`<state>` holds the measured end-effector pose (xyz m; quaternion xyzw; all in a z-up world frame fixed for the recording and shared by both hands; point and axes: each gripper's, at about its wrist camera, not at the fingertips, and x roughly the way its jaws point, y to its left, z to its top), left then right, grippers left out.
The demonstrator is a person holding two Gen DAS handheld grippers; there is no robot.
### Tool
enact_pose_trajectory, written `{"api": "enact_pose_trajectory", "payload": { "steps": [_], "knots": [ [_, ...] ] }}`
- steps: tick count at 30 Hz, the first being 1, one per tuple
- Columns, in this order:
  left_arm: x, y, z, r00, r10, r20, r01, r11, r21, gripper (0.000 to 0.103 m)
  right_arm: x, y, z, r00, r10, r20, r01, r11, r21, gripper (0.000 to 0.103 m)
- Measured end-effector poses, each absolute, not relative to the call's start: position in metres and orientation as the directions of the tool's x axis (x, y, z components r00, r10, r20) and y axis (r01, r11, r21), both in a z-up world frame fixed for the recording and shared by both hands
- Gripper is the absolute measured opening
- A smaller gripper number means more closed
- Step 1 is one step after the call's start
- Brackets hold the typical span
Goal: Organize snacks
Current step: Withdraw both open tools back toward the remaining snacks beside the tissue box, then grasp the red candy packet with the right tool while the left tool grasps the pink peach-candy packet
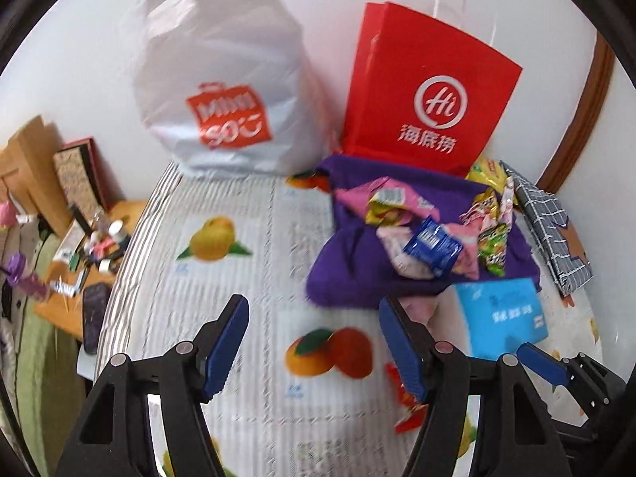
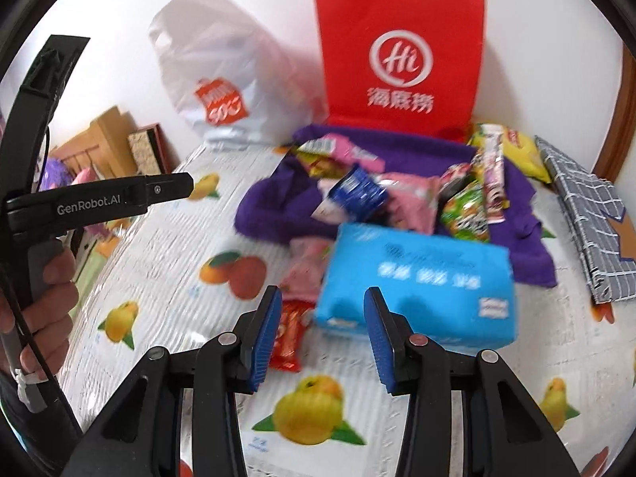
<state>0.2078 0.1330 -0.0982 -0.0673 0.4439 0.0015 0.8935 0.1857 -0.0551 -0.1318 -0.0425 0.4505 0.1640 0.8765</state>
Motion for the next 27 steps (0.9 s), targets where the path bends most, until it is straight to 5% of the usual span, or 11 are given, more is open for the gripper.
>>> {"api": "enact_pose_trajectory", "payload": {
  "steps": [27],
  "knots": [
    [0.186,0.166,-0.148,0.549,-0.073,-0.833,-0.078,0.987,-0.138,0.066,0.186,-0.012,-0.19,0.462,0.227,-0.857,-0.344,0.937,0.062,0.043]
  ]
}}
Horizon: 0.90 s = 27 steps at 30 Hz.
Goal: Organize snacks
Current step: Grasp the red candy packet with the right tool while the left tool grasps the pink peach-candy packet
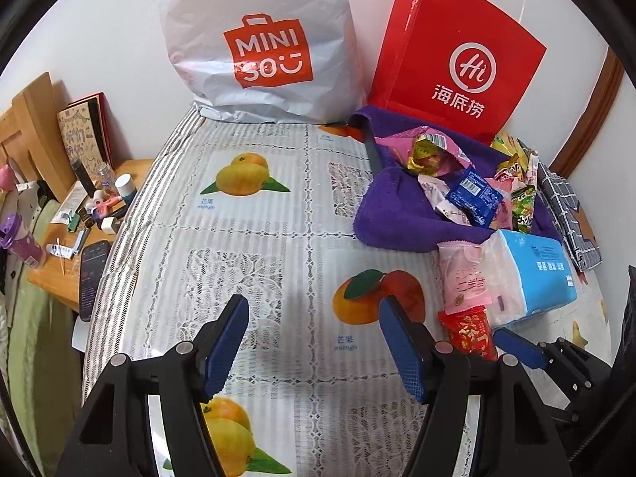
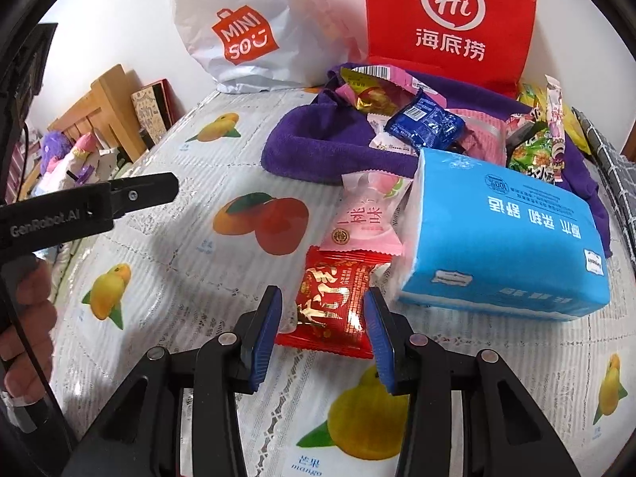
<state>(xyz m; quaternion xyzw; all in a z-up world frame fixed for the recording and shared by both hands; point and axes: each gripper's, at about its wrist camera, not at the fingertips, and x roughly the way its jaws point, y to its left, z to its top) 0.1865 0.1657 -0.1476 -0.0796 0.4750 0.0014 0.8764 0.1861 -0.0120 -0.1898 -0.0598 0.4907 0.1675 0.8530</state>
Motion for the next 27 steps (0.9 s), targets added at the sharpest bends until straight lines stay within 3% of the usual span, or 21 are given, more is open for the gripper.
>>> {"api": "enact_pose_trajectory", "payload": {
  "steps": [12,27],
  "knots": [
    [0.186,0.162,-0.149,0.542,-0.066,-0.838,-0.067,0.99,-0.121,0.066,0.195,-0.001,-0.21,0.452,0.156,-0.878,-0.352,0.936,-0.015,0.044],
    [0.199,0.104,-0.153,0.524,-0.11,-0.845,0.013,0.992,-0.122,0.066,0.146,-0.052,-0.173,0.493,0.253,-0.833,-0.384,0.922,0.052,0.043]
  ]
}}
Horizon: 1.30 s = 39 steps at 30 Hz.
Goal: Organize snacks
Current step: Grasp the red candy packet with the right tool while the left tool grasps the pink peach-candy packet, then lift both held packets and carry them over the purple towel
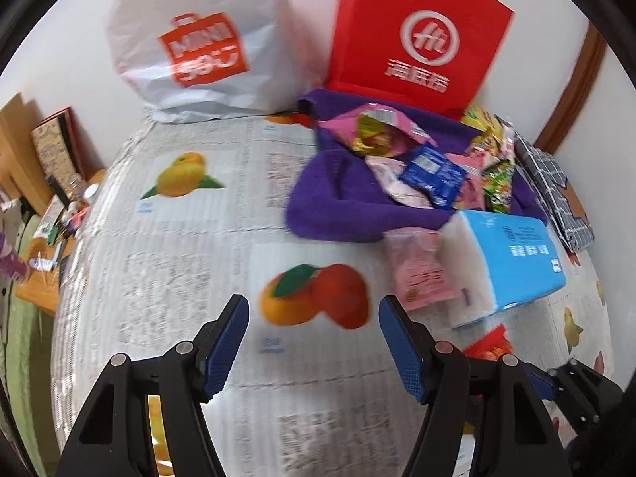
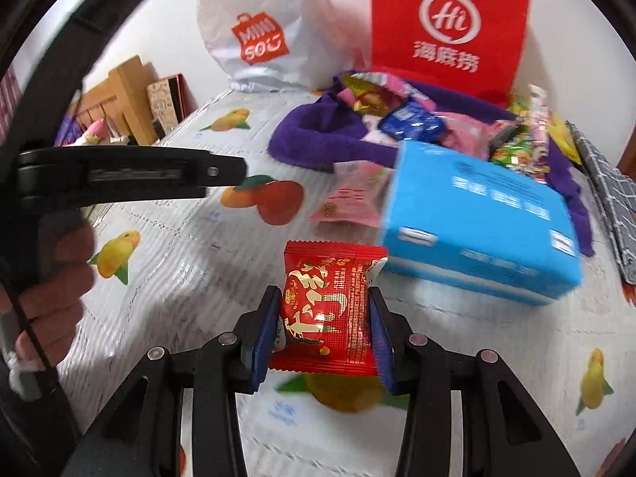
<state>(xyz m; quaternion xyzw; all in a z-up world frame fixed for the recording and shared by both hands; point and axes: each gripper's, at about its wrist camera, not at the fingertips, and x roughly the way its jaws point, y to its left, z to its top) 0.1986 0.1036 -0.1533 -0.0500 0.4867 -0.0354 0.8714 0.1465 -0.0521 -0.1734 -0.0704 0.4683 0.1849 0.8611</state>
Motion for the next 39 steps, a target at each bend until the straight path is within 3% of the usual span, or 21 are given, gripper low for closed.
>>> {"api": "enact_pose_trajectory", "payload": {
  "steps": [11,18,22,25,28,39],
  "knots": [
    [0.232,0.057,-0.161,0.503,-0.199,-0.841,0.065,0.979,-0.193,0.065,0.133,-0.159,-0.174,0.539,0.137,-0.831,-0.23,0.973,0.011,0.043],
    [0.252,0.038,-0.179,0.461,-0.162,-0.873,0.066,0.987,-0.148,0.064,0.137,-0.205,-0.189,0.52,0.095,-0.849,-0.154,0.988,0.017,0.043],
    [0.261,0.033,-0.192,0.425,-0.183,-0.887,0.07,0.983,-0.169,0.057,0.142,-0.216,-0.193,0.522,0.084,-0.849,-0.13,0.991,0.018,0.043],
    [0.26,0.032,-0.194,0.421,-0.231,-0.877,0.094,0.973,-0.211,0.039,0.145,-0.219,-0.193,0.527,0.08,-0.846,-0.129,0.992,0.013,0.043],
    [0.257,0.032,-0.191,0.422,-0.22,-0.88,0.107,0.975,-0.193,0.033,0.147,-0.22,-0.191,0.533,0.074,-0.843,-0.127,0.992,0.007,0.043],
    [0.204,0.059,-0.173,0.438,-0.213,-0.874,0.101,0.977,-0.188,0.032,0.149,-0.221,-0.182,0.567,0.069,-0.821,-0.122,0.993,0.0,0.043]
  ]
}}
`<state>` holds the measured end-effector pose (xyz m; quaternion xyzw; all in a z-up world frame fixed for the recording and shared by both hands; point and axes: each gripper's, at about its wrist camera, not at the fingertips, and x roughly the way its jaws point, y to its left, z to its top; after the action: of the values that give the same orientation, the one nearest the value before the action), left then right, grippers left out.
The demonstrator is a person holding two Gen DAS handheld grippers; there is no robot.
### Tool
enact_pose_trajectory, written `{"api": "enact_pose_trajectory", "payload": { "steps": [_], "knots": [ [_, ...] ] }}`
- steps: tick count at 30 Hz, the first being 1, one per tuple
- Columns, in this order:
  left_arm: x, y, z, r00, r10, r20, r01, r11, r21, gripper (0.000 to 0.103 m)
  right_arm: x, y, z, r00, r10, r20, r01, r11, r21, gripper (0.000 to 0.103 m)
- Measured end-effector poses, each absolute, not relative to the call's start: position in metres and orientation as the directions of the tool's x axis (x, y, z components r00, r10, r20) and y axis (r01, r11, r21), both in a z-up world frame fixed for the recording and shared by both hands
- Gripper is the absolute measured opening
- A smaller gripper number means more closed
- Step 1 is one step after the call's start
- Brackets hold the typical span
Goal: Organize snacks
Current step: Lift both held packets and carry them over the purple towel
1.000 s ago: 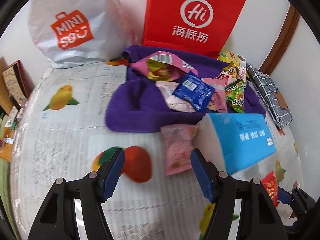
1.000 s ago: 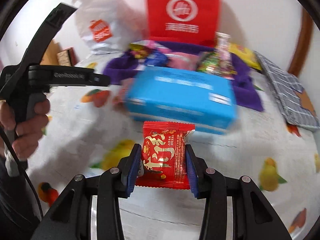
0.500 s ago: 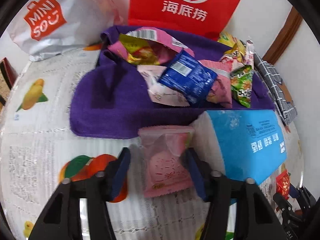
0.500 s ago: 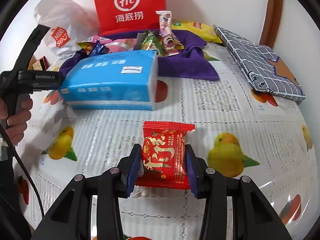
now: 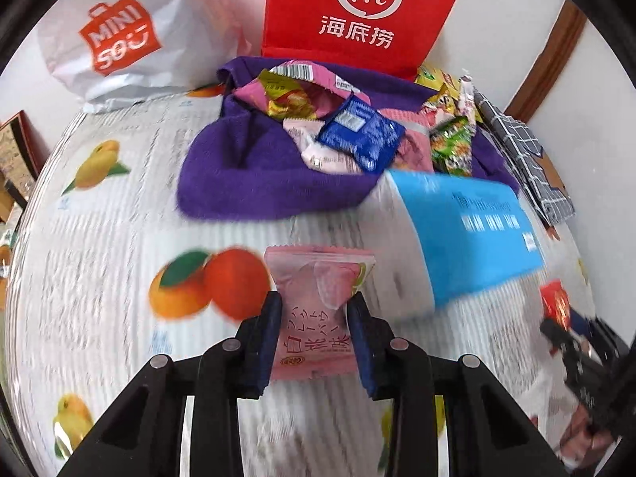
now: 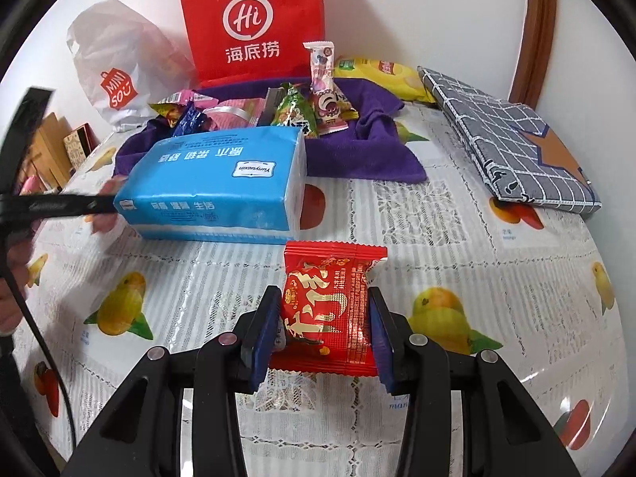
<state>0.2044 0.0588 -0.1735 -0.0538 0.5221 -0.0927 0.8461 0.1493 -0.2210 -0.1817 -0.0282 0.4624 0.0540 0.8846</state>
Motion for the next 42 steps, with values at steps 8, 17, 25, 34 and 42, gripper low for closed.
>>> {"api": "enact_pose_trajectory", "payload": {
  "steps": [8,17,25,34,42],
  "knots": [
    [0.156,0.059,-0.183,0.403,-0.178,-0.898,0.118,0.983,-0.142,0.033,0.147,-0.224,-0.188,0.553,0.105,-0.826,-0.128,0.991,0.04,0.043],
    [0.154,0.043,-0.194,0.451,-0.127,-0.883,0.128,0.989,-0.078,0.053,0.152,-0.227,-0.195,0.551,0.138,-0.823,-0.135,0.988,0.075,0.043],
    [0.151,0.03,-0.198,0.552,-0.059,-0.831,0.123,0.992,0.012,0.039,0.17,-0.23,-0.21,0.57,0.115,-0.814,-0.146,0.989,0.038,0.043],
    [0.147,0.028,-0.2,0.611,-0.047,-0.791,0.099,0.995,0.018,0.039,0.176,-0.227,-0.213,0.589,0.095,-0.803,-0.151,0.989,0.006,0.044],
    [0.145,0.027,-0.201,0.611,-0.047,-0.79,0.098,0.995,0.017,0.04,0.177,-0.229,-0.214,0.585,0.104,-0.804,-0.156,0.988,0.014,0.046]
  ]
}}
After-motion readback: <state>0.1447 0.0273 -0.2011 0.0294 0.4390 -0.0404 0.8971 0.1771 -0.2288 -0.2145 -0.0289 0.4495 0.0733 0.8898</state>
